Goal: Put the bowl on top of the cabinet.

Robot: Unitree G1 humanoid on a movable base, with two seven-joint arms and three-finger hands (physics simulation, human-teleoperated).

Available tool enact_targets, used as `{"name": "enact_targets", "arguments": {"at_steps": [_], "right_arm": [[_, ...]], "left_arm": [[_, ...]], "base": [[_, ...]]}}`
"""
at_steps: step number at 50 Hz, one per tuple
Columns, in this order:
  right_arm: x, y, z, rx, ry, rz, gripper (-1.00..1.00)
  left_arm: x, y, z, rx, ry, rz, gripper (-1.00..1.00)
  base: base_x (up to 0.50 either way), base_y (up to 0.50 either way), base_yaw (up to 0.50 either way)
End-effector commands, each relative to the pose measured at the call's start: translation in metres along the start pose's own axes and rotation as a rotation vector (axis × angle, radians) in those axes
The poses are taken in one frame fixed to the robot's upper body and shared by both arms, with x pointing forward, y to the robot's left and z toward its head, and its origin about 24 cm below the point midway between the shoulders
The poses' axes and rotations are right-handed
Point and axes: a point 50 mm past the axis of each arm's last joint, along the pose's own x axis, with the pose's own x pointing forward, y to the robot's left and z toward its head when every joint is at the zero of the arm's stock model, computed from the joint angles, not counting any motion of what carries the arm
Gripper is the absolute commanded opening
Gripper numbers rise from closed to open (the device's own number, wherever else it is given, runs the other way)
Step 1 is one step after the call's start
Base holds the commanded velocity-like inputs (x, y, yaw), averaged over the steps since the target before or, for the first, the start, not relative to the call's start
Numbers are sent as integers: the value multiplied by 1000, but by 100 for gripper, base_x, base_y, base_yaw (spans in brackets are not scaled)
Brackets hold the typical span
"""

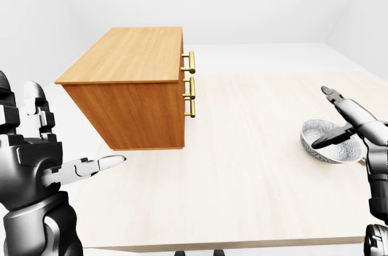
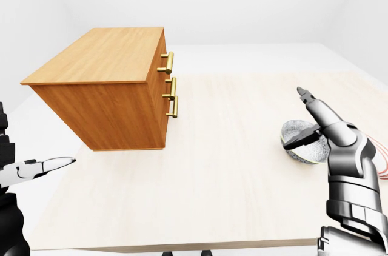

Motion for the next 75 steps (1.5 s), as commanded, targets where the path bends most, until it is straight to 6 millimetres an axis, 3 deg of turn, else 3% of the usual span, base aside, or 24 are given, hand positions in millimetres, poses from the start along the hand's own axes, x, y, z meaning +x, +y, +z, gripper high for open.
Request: {"name": "enact_targets", "arguments": {"at_steps": [1, 12, 30, 75], "right_arm": [[11, 24, -61, 14, 336, 254, 100], [4, 24, -83, -18, 461, 286, 100], [-16, 48, -124, 18, 629, 318, 100], [-14, 55, -123, -5, 625, 324, 100]], "left_arm": [[0, -4, -21, -26, 84, 6, 100], [-1, -4, -23, -25, 93, 6, 100], [-1, -5, -21, -25, 87, 3, 100], [-1, -5, -22, -25, 93, 2, 100]], "base": [[0, 0, 0], [0, 0, 0], [0, 0, 0], [0, 0, 0]]}}
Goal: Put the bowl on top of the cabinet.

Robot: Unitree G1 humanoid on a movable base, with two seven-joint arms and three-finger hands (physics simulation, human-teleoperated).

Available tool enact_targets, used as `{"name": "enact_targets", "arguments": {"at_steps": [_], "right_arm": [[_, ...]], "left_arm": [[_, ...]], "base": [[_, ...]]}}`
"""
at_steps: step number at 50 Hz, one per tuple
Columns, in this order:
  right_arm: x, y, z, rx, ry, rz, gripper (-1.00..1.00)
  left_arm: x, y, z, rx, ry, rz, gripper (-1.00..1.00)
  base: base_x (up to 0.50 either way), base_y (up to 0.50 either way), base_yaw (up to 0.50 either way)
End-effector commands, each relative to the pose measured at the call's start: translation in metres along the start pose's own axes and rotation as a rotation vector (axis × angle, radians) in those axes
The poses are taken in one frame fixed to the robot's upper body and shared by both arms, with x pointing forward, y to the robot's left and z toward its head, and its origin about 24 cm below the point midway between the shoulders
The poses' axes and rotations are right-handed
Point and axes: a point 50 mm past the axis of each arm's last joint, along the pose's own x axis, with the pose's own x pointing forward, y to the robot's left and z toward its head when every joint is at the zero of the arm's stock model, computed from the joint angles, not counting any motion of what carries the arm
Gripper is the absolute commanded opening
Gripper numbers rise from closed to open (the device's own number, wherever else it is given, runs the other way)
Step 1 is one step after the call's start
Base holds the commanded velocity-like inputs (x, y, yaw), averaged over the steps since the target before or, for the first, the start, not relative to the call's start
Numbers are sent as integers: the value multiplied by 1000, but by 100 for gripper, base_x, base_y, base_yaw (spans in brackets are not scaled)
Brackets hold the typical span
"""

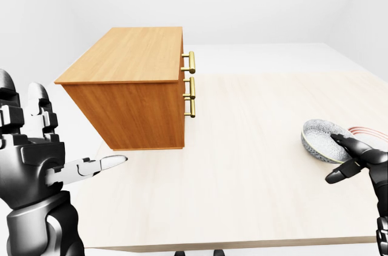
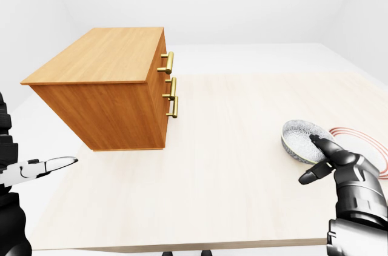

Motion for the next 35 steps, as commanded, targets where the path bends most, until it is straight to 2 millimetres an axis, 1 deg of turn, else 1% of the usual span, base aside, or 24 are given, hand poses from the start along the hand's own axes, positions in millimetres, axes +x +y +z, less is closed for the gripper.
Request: {"name": "enact_targets", "arguments": {"at_steps": [1, 2, 3, 4, 5, 6, 31, 33, 35], "right_arm": [[8, 23, -19, 21, 94, 82, 100], [8, 23, -19, 21, 93, 81, 81], [8, 23, -19, 21, 92, 80, 50], [8, 22, -19, 23, 90, 76, -36], [8, 22, -19, 22, 89, 73, -89], [7, 21, -19, 22, 86, 71, -100], [6, 19, -21, 34, 85, 66, -100], [5, 17, -20, 32, 82, 63, -100], [3, 9, -17, 24, 71, 40, -100]], "left_arm": [[-1, -4, -20, -24, 81, 4, 100], [-1, -4, -20, -25, 81, 5, 100], [0, -4, -20, -25, 81, 5, 100], [-1, -4, -20, -25, 82, 5, 100], [-1, -4, -20, -24, 83, 5, 100], [-1, -4, -20, -24, 83, 4, 100], [0, -5, -21, -24, 87, 1, 100], [0, -5, -22, -24, 87, 1, 100], [0, -5, -22, -24, 87, 2, 100]], "base": [[0, 0, 0], [0, 0, 0], [0, 0, 0], [0, 0, 0], [0, 0, 0], [0, 0, 0], [0, 0, 0], [0, 0, 0], [0, 0, 0]]}}
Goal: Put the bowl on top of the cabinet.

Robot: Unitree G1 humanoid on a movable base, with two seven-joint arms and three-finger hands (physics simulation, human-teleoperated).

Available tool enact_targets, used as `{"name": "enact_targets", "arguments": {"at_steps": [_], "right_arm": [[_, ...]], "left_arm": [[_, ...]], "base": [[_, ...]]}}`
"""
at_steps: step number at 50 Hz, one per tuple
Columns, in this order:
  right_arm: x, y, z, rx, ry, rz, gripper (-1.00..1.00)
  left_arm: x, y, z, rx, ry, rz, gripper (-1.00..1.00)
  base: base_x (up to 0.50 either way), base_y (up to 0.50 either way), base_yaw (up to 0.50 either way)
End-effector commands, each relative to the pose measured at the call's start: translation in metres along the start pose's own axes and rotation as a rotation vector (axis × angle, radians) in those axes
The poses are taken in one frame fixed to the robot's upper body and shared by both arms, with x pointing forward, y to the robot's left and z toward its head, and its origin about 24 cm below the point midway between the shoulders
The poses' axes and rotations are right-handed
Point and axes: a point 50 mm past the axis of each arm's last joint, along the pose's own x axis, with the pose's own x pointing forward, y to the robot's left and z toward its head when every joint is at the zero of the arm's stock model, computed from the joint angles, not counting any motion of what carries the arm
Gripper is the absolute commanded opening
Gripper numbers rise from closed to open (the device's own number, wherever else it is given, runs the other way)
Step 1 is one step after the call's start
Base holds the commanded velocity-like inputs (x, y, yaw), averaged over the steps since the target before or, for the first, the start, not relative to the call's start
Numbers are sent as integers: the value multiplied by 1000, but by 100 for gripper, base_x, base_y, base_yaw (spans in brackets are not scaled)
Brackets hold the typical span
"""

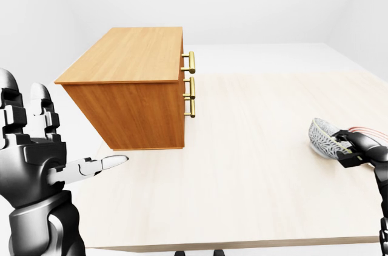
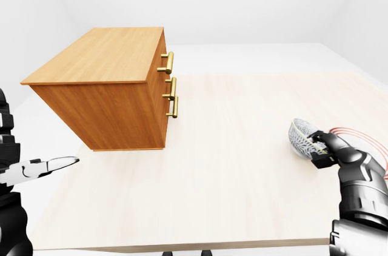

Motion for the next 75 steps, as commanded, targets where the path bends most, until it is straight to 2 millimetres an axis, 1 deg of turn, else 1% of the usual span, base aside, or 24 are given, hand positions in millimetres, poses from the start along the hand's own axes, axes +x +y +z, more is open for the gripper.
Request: {"name": "enact_targets", "arguments": {"at_steps": [1, 4, 6, 8, 9, 10, 11, 14, 15, 17, 19, 24, 25, 29, 31, 34, 35, 44, 46, 49, 50, 52, 64, 75], "right_arm": [[3, 14, -19, -49, 114, 104, -100], [0, -4, -6, -85, 87, 57, -100], [-10, -37, 21, -148, 29, -33, -100], [-17, -53, 36, -192, 3, -78, -100], [-27, -71, 57, -234, -40, -117, -100], [-28, -72, 59, -235, -41, -119, -100], [-40, -89, 81, -268, -86, -161, -100], [-59, -111, 116, -304, -143, -209, -100], [-72, -123, 137, -322, -175, -242, -100], [-85, -135, 157, -343, -192, -291, -100], [-107, -149, 188, -375, -232, -361, -100], [-135, -159, 236, -431, -258, -415, -100], [-145, -158, 255, -456, -280, -426, -100], [-165, -154, 287, -507, -314, -444, -100], [-183, -146, 312, -553, -356, -462, -100], [-197, -138, 332, -586, -394, -471, -100], [-211, -129, 350, -591, -466, -469, -100], [-254, -101, 395, -723, -540, -545, -100], [-265, -90, 407, -744, -584, -543, -100], [-270, -67, 422, -768, -658, -518, -100], [-270, -66, 422, -768, -660, -517, -100], [-282, -49, 436, -703, -811, -496, -100], [-288, 36, 466, -770, -1006, -431, -100], [-280, 70, 469, -791, -1056, -403, -100]], "left_arm": [[0, -4, -20, -26, 81, 5, 100], [0, -4, -19, -25, 75, 4, 100], [0, -4, -18, -26, 72, 5, 100], [0, -4, -18, -25, 72, 4, 100], [0, -4, -18, -25, 71, 3, 100], [0, -4, -18, -25, 71, 3, 100], [0, -4, -18, -25, 69, 4, 100], [1, -4, -17, -26, 65, 5, 100], [1, -4, -16, -25, 62, 4, 100], [1, -4, -16, -26, 60, 4, 100], [1, -3, -16, -27, 62, 7, 100], [0, -4, -17, -27, 67, 3, 100], [0, -4, -17, -27, 67, 4, 100], [1, -4, -18, -27, 68, 4, 100], [0, -4, -19, -27, 73, 3, 100], [0, -4, -19, -28, 76, 3, 100], [0, -5, -20, -27, 79, 0, 100], [-1, -6, -22, -30, 90, -3, 100], [-1, -6, -22, -30, 91, -4, 100], [-2, -6, -22, -31, 92, -4, 100], [-2, -6, -22, -31, 93, -4, 100], [-2, -6, -24, -35, 100, -6, 100], [-1, -6, -22, -39, 89, -4, 100], [-2, -7, -23, -43, 97, -7, 100]], "base": [[0, 0, 0], [0, 0, 0], [0, 0, 0], [0, 0, 0], [0, 0, 0], [0, 0, 0], [0, 0, 0], [0, 0, 0], [0, 0, 0], [0, 0, 0], [0, 0, 0], [0, 0, 0], [0, 0, 0], [0, 0, 0], [0, 0, 0], [0, 0, 0], [0, 0, 0], [0, 0, 0], [0, 0, 0], [0, 0, 0], [0, 0, 0], [0, 0, 0], [0, 0, 0], [0, 0, 0]]}}
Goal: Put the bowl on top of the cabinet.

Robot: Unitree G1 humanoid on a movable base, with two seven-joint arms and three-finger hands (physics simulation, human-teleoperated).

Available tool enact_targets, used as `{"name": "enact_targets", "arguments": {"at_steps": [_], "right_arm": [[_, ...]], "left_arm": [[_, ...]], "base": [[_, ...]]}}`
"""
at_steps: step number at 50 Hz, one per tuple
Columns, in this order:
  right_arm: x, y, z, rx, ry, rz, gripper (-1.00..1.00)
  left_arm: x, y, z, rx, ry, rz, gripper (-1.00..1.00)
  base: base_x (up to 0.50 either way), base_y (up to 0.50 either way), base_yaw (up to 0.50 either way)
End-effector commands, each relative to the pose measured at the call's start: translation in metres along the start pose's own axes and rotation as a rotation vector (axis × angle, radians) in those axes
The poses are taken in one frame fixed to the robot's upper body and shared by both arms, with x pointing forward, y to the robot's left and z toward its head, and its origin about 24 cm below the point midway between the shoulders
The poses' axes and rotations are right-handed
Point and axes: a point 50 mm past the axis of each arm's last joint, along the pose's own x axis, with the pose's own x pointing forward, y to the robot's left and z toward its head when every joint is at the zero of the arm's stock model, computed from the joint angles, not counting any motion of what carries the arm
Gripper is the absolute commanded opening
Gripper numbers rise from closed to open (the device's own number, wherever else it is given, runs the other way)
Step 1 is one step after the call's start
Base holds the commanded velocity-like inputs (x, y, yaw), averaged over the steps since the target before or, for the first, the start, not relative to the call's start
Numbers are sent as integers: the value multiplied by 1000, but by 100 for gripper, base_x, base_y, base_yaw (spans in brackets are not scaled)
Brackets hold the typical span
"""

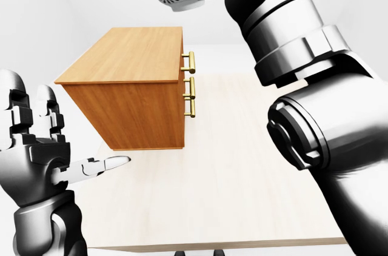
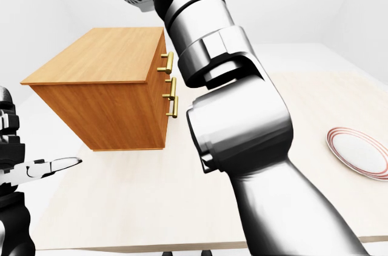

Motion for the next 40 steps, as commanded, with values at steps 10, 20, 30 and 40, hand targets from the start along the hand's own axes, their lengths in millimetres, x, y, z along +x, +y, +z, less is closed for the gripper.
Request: {"name": "enact_targets", "arguments": {"at_steps": [10, 20, 30, 40], "right_arm": [[14, 58, 33, -84, -45, 101, -100], [15, 69, 38, -127, -47, 117, -100], [16, 75, 41, -101, -60, 98, -100], [16, 87, 47, -60, -86, 98, -100]], "left_arm": [[-1, -5, -20, -32, 83, -2, 100], [-1, -4, -21, -31, 84, 2, 100], [-1, -5, -22, -33, 89, -1, 100], [-1, -5, -24, -33, 101, -2, 100]], "base": [[0, 0, 0], [0, 0, 0], [0, 0, 0], [0, 0, 0]]}}
